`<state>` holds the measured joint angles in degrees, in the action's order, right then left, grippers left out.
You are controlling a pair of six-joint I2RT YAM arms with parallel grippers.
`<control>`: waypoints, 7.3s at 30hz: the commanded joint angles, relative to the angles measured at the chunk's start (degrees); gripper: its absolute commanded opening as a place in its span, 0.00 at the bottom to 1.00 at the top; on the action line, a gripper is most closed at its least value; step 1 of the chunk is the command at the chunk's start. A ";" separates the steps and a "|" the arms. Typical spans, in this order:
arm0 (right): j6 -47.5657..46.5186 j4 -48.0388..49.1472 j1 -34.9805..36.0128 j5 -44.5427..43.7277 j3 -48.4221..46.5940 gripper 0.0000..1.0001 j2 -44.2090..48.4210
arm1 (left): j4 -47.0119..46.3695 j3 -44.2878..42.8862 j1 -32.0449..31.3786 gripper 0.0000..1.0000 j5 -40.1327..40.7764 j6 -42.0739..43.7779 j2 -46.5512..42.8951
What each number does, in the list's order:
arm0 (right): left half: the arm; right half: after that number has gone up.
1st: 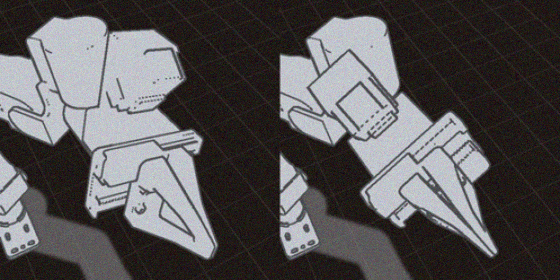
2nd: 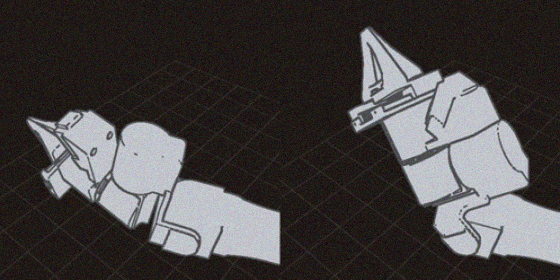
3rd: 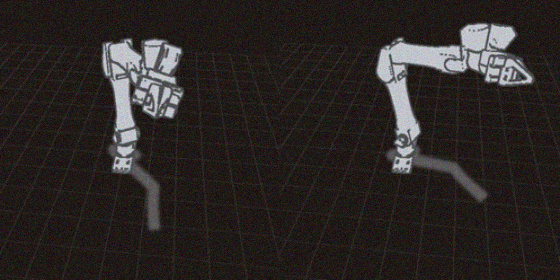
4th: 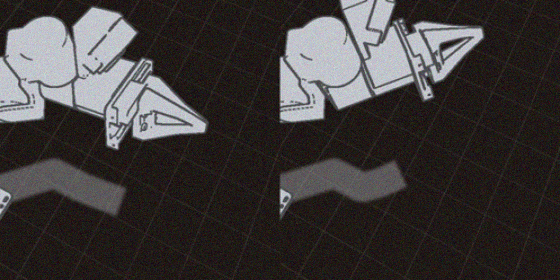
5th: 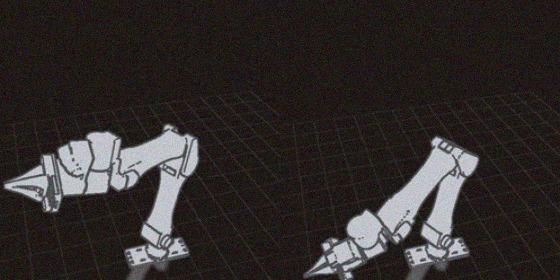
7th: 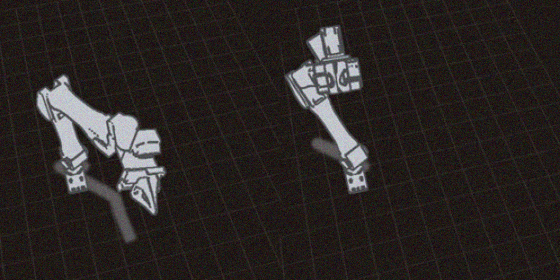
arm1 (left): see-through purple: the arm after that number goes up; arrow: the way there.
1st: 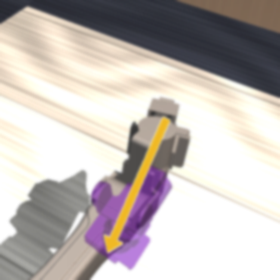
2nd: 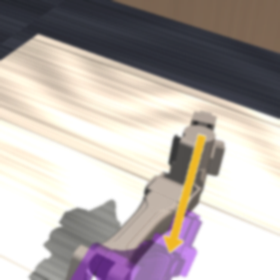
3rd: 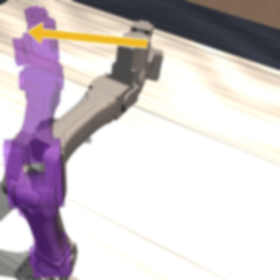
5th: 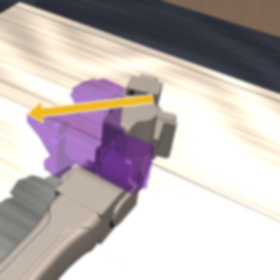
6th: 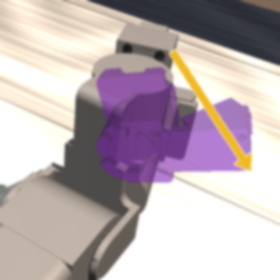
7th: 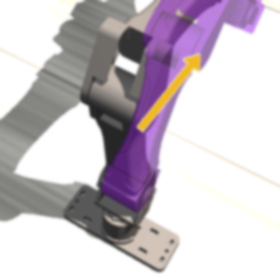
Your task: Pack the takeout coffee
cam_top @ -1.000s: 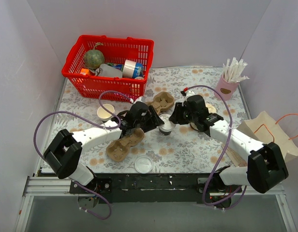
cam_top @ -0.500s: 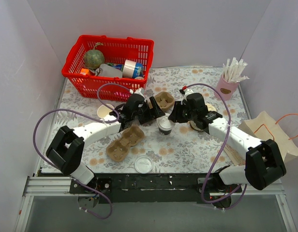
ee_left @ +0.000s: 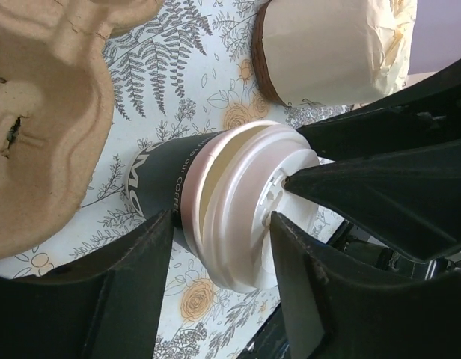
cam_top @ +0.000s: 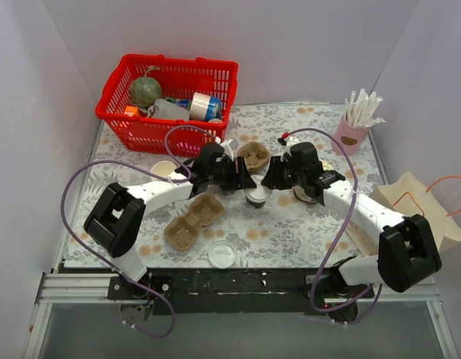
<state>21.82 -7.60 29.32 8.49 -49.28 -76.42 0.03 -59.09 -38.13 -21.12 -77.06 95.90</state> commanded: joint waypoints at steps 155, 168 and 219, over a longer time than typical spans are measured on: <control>-5.65 -15.52 -7.35 15.59 2.17 0.28 10.68 | 14.55 -5.68 -12.93 0.29 18.22 -4.07 -5.99; -6.00 -14.99 -7.35 16.82 2.69 0.29 10.94 | 19.21 -9.02 -13.90 0.00 19.37 -0.64 -4.67; -4.86 -8.75 -8.67 17.52 5.42 0.73 12.09 | 21.06 -10.69 -13.73 0.00 26.31 -7.85 -5.37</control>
<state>16.49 -18.94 20.99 24.77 -44.07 -64.07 20.95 -67.46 -51.88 3.84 -85.14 90.70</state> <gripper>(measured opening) 0.731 0.032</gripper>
